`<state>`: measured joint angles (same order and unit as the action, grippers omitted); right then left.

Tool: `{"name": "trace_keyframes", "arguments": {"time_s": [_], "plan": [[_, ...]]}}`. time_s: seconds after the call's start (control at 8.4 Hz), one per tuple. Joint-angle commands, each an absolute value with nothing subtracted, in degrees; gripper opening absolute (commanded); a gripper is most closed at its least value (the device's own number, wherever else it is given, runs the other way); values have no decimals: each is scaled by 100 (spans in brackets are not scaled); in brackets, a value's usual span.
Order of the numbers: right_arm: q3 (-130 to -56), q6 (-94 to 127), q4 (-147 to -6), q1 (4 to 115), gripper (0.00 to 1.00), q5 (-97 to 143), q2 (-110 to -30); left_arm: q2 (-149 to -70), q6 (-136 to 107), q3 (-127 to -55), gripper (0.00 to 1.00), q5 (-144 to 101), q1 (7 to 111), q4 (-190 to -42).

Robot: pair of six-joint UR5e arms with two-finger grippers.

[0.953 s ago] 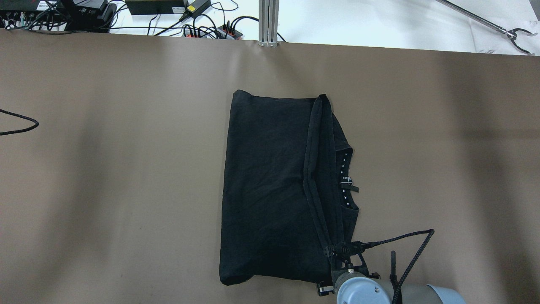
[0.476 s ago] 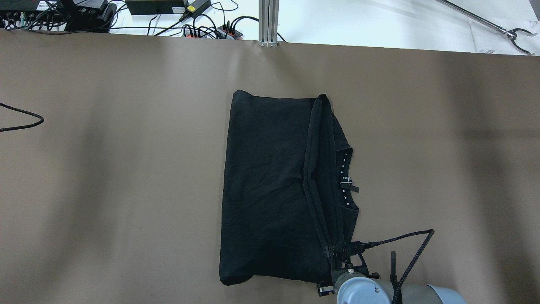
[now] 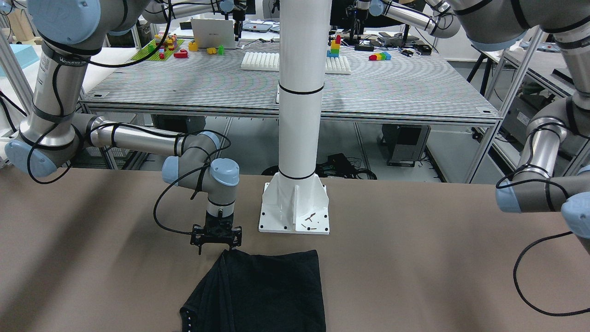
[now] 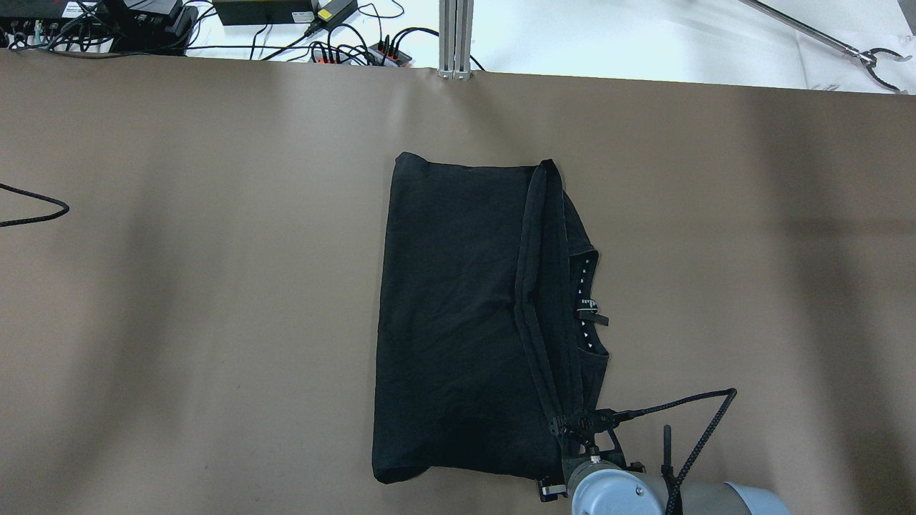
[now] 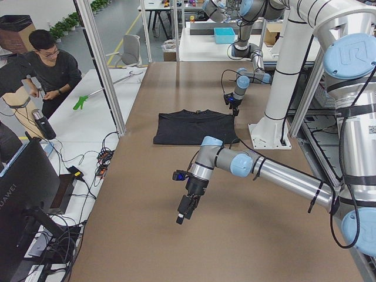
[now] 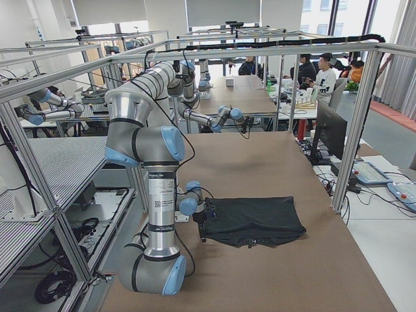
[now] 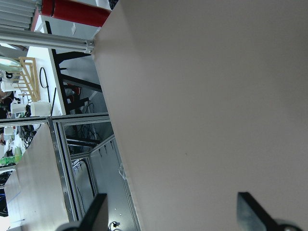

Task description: Fold clothes

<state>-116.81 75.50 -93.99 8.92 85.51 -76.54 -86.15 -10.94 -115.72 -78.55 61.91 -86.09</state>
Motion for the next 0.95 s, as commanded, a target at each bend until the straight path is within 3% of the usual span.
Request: {"name": "trace_keyframes", "arguments": {"time_s": [0.0, 0.83], "plan": [[-11514, 1204, -9791, 5651, 95, 8675, -8086, -8761, -1072, -10946, 94, -7840, 6196, -8631], [-11505, 1204, -9800, 5669, 95, 8587, -8139, -8789, -1134, -11039, 94, -7813, 6249, -8657]]}}
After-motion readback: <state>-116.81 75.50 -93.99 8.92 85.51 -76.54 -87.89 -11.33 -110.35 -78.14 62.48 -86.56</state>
